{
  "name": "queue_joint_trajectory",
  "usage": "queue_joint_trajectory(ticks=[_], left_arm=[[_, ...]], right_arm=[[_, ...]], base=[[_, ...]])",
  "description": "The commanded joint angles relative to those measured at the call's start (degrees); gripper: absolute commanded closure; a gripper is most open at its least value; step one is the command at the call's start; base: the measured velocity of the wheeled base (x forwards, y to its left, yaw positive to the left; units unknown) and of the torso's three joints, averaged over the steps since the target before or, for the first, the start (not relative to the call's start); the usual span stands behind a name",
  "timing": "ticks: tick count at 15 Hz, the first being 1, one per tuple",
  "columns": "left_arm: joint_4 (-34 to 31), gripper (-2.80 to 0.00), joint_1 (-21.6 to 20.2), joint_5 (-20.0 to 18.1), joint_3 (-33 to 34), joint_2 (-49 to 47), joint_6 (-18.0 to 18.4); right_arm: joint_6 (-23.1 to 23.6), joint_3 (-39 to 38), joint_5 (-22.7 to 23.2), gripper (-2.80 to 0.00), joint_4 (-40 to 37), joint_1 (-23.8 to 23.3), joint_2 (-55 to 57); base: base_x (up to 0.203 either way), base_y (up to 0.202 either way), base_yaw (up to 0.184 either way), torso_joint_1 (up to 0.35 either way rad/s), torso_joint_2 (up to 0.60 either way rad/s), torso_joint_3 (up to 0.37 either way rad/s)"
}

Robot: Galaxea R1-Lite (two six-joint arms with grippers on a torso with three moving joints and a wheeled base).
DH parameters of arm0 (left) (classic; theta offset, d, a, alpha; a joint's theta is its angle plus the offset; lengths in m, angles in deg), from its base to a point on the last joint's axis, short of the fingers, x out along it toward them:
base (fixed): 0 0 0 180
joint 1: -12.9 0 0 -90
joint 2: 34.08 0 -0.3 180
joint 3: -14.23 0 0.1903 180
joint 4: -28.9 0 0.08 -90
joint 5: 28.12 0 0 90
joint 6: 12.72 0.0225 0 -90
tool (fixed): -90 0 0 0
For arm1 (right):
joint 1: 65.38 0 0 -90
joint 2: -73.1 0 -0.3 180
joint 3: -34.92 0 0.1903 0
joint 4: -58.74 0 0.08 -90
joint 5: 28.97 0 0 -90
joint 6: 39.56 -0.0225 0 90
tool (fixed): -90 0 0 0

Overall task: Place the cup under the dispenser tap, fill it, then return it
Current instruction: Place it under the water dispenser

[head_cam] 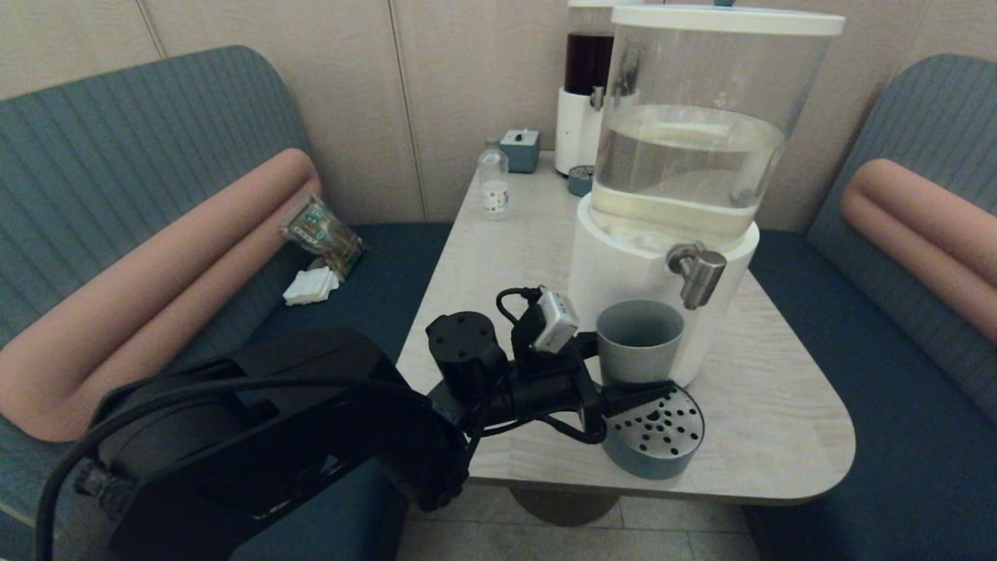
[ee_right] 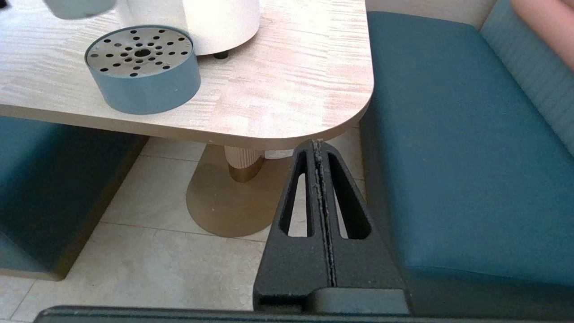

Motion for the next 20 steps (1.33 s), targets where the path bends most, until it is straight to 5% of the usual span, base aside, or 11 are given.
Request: queue_joint_trajectory(ticks=[1,7,20], left_arm=[[0.5,0.0,0.0,-0.2,-3.5,-3.6,-0.1],[0.5,0.0,0.2,0.5,-12.9,-11.3,-0.8],[0.5,0.0,1.9,2.6,-19.1,-16.9,-0.9]], right_arm=[[0.1,-0.1,0.0,0.0,0.0,0.0,0.0],[0.0,-0.1,0.0,0.0,0.0,0.0,0.1],[0.1,-0.1,0.0,0.0,0.0,0.0,0.0]], base=[[0.0,0.0,0.0,0.0,0.0,0.0],[0.0,0.0,0.0,0.0,0.0,0.0],[0.0,0.0,0.0,0.0,0.0,0.0]])
